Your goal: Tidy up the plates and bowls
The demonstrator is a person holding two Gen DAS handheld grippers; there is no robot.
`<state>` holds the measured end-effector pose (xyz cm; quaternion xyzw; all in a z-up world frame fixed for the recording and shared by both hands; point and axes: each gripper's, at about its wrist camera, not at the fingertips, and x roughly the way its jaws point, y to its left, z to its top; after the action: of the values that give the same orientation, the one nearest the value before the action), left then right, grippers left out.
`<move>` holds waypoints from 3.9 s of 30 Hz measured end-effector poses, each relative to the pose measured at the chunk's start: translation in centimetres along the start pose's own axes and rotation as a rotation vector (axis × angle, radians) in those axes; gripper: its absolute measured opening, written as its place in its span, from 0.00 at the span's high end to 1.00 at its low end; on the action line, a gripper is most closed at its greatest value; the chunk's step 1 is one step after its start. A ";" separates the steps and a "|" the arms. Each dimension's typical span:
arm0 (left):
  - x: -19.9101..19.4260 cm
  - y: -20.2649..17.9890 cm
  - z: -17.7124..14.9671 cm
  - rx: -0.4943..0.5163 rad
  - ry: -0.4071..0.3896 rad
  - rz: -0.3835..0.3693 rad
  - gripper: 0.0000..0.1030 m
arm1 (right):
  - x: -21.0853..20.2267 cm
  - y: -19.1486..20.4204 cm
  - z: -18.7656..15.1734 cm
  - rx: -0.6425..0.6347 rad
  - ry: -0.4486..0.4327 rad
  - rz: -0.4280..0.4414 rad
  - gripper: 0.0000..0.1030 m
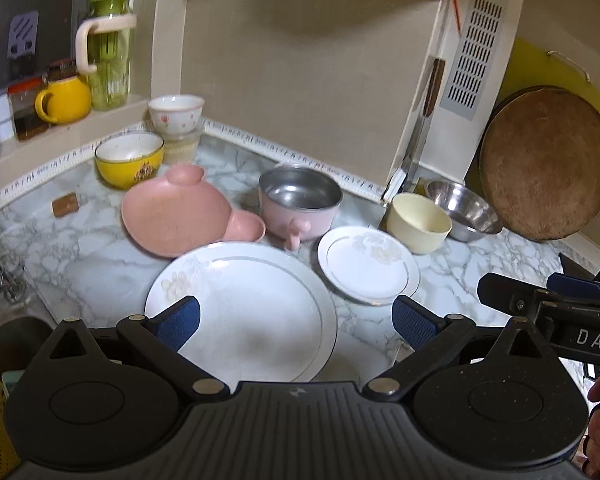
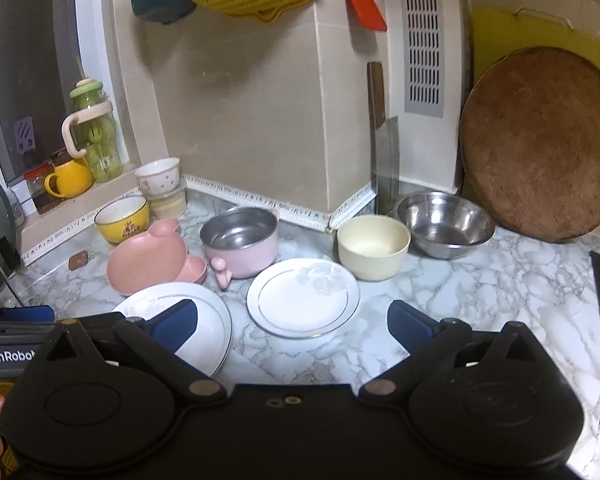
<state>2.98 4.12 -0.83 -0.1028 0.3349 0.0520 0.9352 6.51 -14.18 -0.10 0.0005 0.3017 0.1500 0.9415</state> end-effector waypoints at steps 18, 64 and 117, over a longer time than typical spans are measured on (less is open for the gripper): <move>6.6 7.3 0.3 -0.101 0.115 0.146 0.00 | 8.9 0.3 -1.1 0.061 0.196 0.092 0.04; 12.8 14.6 -0.1 -0.314 0.338 0.085 0.84 | 19.4 2.4 -2.3 0.168 0.504 0.266 0.90; 5.3 10.0 -1.5 -0.173 0.184 0.110 0.83 | 9.7 0.8 -2.6 0.045 0.341 0.165 0.65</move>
<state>4.47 13.70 -6.89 -0.1689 0.4185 0.1224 0.8839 12.31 -10.89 -7.62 0.0210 0.4593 0.2176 0.8609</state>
